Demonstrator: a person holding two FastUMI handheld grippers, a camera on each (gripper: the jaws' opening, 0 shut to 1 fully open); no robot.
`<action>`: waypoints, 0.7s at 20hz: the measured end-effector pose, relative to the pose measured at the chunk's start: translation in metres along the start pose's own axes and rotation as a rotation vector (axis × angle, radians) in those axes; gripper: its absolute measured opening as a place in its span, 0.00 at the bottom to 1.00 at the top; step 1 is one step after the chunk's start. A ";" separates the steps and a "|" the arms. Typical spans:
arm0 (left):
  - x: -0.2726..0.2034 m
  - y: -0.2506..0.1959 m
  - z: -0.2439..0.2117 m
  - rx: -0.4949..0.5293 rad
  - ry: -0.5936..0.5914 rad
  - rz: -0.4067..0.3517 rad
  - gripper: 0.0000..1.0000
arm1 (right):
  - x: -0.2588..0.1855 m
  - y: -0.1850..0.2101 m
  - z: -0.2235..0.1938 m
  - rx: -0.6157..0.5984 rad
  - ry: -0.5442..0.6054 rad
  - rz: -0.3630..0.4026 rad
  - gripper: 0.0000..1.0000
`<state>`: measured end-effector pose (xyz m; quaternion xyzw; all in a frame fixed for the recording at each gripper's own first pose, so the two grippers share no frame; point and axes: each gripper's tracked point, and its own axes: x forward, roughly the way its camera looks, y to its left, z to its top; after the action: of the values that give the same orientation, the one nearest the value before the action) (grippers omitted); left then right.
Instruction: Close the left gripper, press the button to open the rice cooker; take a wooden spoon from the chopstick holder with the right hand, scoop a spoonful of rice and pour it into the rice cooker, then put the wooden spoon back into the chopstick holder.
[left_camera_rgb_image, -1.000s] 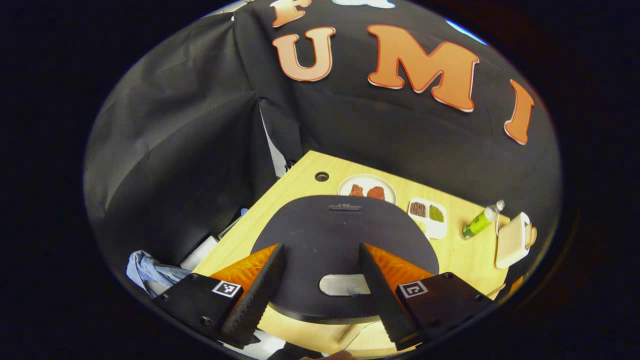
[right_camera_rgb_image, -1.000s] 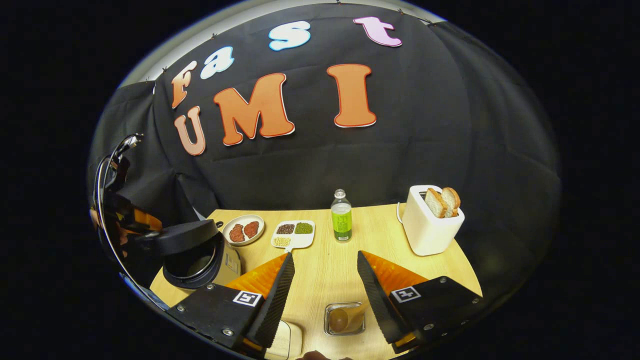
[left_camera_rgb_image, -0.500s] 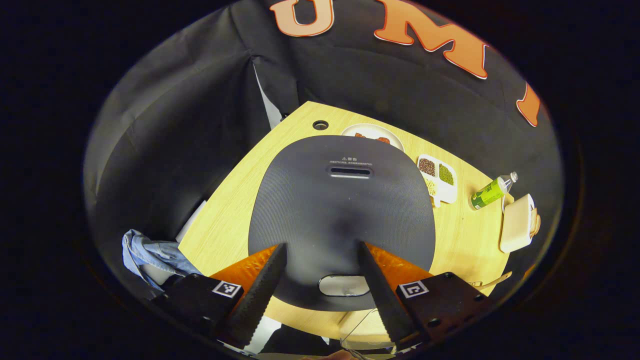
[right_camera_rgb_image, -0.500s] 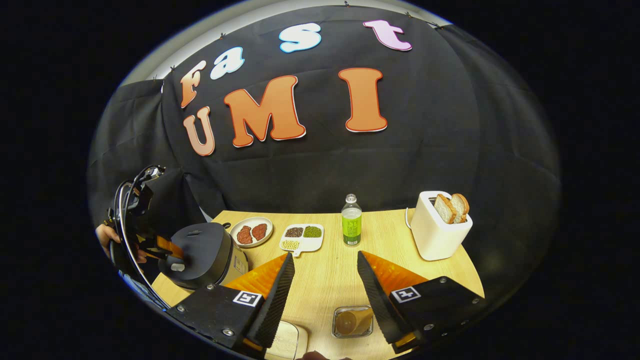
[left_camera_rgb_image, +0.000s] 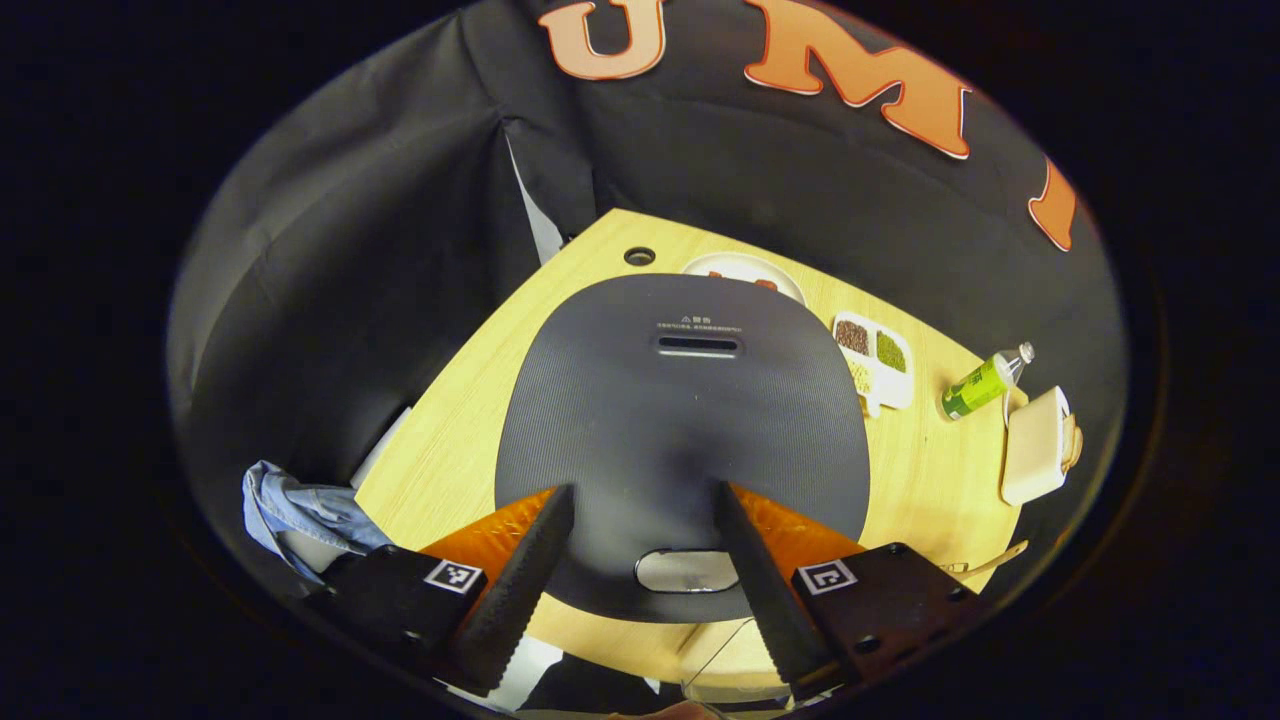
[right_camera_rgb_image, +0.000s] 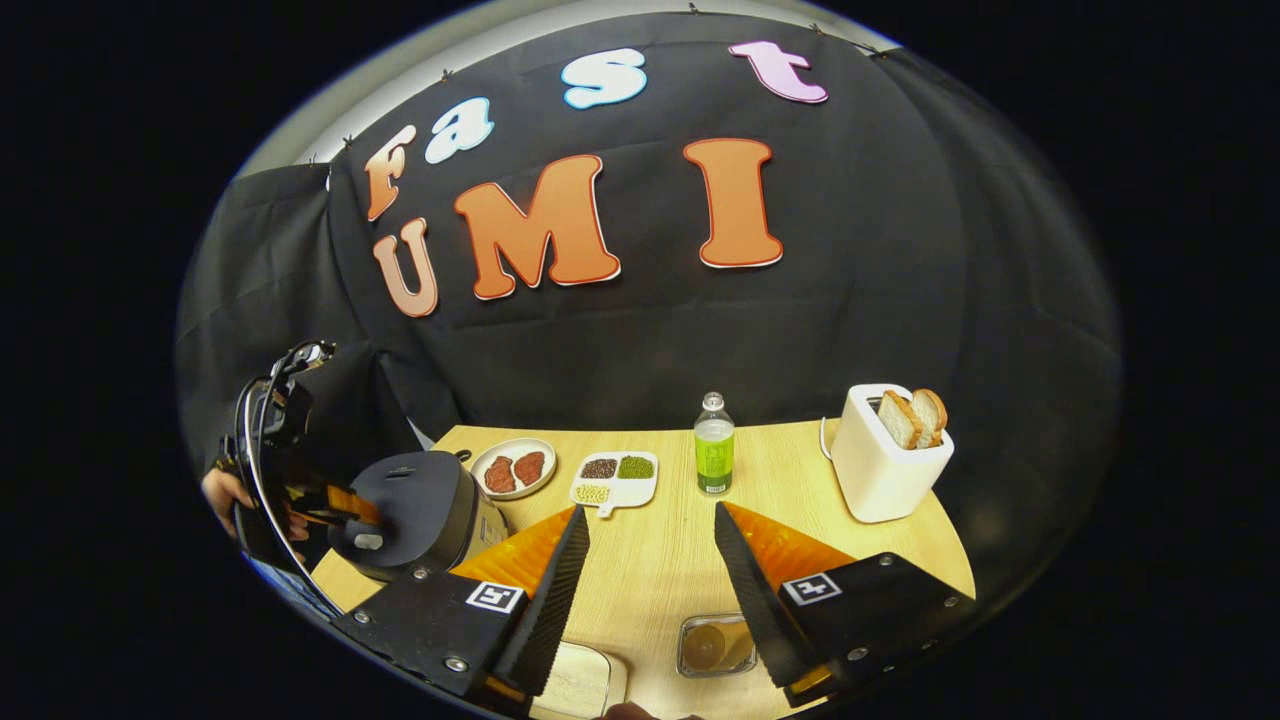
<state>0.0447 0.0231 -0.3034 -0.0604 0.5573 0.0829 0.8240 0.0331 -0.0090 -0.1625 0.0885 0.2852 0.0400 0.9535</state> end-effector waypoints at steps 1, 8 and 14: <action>-0.001 0.001 -0.001 0.002 -0.021 -0.003 0.99 | -0.001 0.002 0.004 -0.003 -0.009 0.002 0.80; -0.057 -0.008 0.049 -0.007 -0.327 -0.106 0.94 | -0.013 0.017 0.046 -0.030 -0.124 0.017 0.79; -0.147 -0.004 0.101 0.046 -0.684 -0.135 0.94 | -0.028 0.038 0.083 -0.024 -0.212 0.063 0.79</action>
<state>0.0838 0.0285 -0.1289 -0.0472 0.2453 0.0310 0.9678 0.0546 0.0128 -0.0723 0.0896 0.1792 0.0639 0.9776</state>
